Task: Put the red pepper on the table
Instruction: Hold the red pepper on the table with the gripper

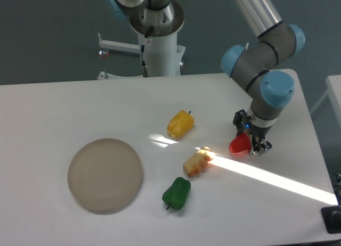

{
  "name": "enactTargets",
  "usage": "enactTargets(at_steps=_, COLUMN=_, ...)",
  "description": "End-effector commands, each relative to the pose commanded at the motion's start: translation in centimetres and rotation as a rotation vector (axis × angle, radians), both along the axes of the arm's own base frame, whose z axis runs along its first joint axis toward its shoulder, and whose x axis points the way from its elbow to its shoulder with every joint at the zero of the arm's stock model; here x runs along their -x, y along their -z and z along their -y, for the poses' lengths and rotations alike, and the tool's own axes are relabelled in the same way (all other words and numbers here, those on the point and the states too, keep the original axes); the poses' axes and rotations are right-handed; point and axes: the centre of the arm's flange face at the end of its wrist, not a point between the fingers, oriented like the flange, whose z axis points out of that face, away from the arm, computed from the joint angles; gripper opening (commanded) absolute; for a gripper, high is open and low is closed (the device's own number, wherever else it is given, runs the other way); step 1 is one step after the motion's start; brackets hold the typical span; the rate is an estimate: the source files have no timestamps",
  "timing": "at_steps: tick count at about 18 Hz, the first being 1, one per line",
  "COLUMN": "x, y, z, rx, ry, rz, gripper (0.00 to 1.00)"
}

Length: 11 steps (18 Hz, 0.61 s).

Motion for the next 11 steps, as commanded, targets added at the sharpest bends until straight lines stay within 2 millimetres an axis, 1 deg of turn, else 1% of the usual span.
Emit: enactTargets(at_steps=11, x=-0.07, y=0.36, z=-0.21, rx=0.000, ry=0.000, rz=0.000, gripper=0.57)
